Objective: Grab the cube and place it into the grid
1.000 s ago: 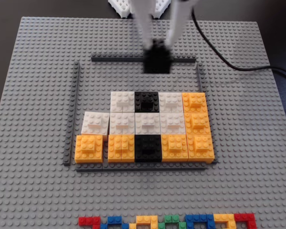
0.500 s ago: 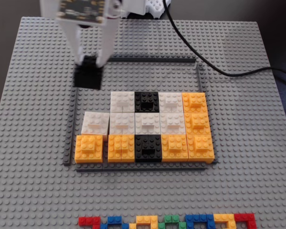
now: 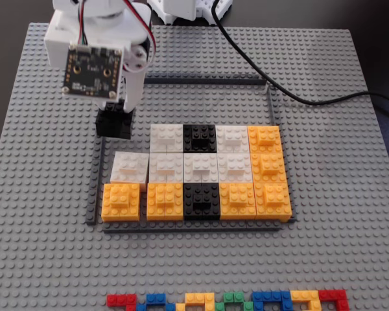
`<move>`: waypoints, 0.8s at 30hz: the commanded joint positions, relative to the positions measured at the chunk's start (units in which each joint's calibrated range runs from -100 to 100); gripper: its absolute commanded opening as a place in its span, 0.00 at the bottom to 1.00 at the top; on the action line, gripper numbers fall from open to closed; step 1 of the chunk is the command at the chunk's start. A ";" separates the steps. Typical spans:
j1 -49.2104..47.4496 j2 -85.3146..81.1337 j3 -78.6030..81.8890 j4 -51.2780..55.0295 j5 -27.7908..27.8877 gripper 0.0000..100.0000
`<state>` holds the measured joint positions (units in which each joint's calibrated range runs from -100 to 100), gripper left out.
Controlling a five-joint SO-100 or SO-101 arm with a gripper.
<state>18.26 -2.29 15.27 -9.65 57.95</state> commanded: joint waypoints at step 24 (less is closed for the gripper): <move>-3.35 3.84 -0.45 -2.32 -1.42 0.04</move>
<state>15.35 2.29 16.50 -11.45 56.73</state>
